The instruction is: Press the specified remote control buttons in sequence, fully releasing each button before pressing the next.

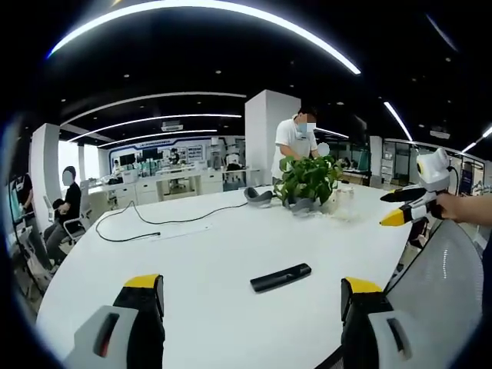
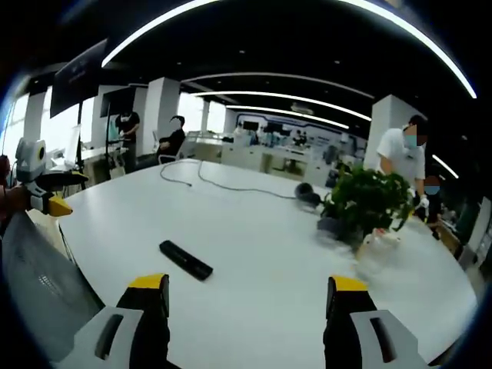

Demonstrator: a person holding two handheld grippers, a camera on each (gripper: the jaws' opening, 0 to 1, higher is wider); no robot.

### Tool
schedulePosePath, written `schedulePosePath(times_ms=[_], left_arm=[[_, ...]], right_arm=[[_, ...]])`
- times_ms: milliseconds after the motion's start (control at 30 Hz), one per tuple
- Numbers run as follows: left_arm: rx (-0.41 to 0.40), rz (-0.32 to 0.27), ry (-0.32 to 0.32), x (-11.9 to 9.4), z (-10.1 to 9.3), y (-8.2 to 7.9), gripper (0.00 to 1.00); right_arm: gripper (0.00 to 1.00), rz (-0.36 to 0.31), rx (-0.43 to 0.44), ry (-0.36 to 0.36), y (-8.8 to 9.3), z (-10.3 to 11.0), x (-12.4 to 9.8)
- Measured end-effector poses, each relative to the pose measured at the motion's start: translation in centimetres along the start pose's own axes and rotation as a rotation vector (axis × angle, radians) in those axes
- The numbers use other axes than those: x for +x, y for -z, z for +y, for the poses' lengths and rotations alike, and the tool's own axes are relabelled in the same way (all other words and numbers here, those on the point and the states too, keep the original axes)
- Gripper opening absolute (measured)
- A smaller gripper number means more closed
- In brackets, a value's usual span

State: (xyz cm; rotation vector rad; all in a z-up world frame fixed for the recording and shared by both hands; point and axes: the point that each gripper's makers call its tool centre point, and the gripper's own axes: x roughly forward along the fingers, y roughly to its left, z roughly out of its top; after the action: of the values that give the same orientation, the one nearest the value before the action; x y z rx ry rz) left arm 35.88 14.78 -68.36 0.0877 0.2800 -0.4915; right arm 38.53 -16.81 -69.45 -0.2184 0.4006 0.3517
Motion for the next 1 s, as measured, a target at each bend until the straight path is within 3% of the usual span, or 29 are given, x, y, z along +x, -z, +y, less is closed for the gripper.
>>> schedulePosePath(times_ms=[1000], left_arm=[[-0.004, -0.006, -0.011, -0.05, 0.2, -0.11, 1.0]], right_arm=[[0.82, -0.016, 0.023, -0.002, -0.52, 0.35, -0.29]])
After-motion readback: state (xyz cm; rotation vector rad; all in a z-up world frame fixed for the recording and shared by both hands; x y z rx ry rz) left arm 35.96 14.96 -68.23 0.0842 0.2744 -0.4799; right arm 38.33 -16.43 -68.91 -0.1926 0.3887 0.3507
